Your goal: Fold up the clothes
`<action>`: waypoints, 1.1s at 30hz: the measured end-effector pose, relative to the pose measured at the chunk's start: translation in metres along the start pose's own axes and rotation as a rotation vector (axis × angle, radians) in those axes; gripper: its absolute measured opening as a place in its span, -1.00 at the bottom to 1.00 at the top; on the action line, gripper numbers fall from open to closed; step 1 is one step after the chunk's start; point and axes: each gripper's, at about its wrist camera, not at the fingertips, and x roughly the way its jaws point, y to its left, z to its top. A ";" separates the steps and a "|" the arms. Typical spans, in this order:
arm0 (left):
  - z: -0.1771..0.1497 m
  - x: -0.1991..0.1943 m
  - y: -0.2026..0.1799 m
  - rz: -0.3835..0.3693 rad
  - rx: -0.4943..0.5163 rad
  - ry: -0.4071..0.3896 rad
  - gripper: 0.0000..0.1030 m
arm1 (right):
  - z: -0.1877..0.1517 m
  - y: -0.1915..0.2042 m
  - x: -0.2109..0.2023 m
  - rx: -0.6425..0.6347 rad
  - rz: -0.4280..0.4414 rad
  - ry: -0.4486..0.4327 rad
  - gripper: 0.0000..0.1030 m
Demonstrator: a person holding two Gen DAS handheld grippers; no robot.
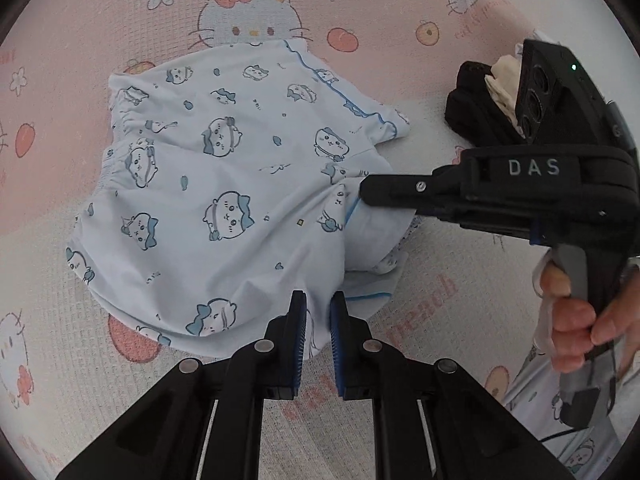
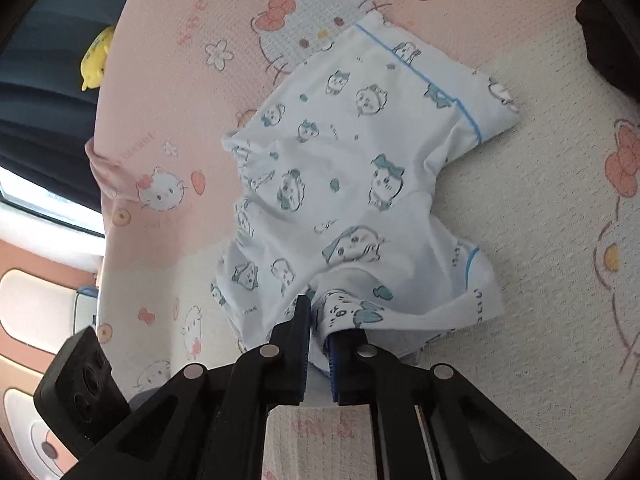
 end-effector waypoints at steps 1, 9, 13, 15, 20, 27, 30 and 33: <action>-0.001 0.000 0.001 0.008 0.005 0.003 -0.81 | 0.002 -0.001 -0.001 -0.002 -0.002 -0.010 -0.88; -0.014 0.026 0.034 0.123 -0.047 0.101 -0.81 | 0.018 -0.022 -0.004 0.021 -0.072 -0.068 -0.88; -0.020 0.019 0.045 0.144 -0.098 0.105 -0.81 | 0.020 -0.030 -0.002 0.043 -0.082 -0.061 -0.88; -0.018 0.009 0.040 0.129 -0.096 0.056 -0.80 | 0.021 -0.029 -0.003 0.045 -0.083 -0.062 -0.87; -0.005 -0.009 0.016 0.107 -0.058 -0.036 -0.79 | 0.020 -0.027 -0.008 0.078 -0.097 -0.048 -0.70; 0.001 -0.006 -0.012 0.119 0.000 -0.053 0.08 | 0.004 -0.045 -0.018 0.184 -0.085 -0.018 -0.23; -0.003 -0.009 -0.015 0.101 -0.019 -0.049 0.08 | -0.009 -0.048 -0.023 0.235 -0.065 -0.014 -0.09; -0.006 -0.010 -0.023 0.104 -0.015 -0.046 0.08 | -0.020 -0.047 -0.031 0.256 -0.049 -0.019 -0.06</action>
